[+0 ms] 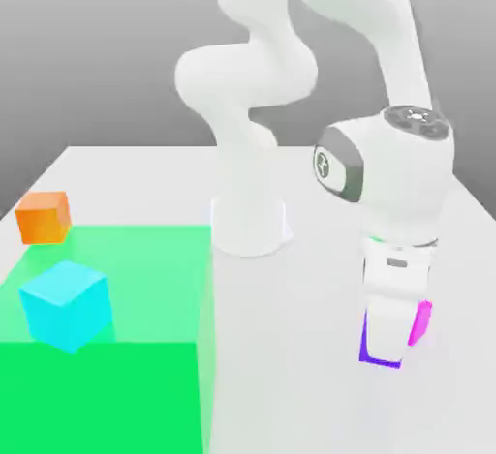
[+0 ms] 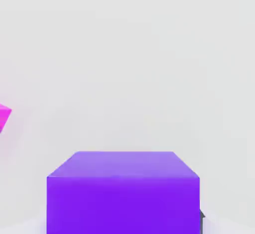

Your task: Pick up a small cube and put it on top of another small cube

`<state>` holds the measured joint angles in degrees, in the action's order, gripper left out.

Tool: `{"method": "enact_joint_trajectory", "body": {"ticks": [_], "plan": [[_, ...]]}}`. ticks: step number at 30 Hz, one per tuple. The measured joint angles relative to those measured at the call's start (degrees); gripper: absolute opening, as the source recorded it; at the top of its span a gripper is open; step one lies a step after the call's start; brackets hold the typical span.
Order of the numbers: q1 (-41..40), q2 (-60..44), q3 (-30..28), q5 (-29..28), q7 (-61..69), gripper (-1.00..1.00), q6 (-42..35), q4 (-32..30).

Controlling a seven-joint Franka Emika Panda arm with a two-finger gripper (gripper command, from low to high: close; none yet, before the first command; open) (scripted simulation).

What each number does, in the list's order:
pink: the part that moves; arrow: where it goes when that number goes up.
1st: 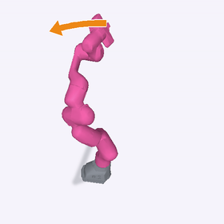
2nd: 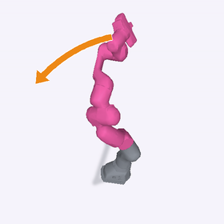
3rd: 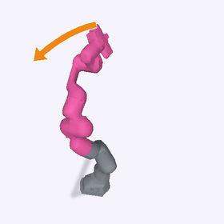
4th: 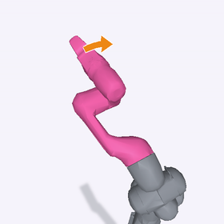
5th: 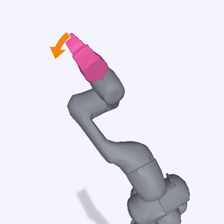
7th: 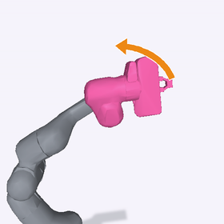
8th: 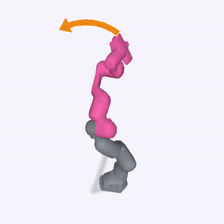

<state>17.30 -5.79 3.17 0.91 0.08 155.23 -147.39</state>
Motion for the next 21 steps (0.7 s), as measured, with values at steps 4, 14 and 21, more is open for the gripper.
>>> {"method": "enact_joint_trajectory", "body": {"ticks": [4,14,21], "plan": [[-5.4,2.1,-3.2,1.8,-5.8,-1.0,-9.0,8.1],[-19.4,6.5,-9.9,3.6,-22.3,-1.0,-33.1,28.2],[-29.5,5.5,-11.3,-0.3,-30.3,-1.0,-37.6,30.2]]}}
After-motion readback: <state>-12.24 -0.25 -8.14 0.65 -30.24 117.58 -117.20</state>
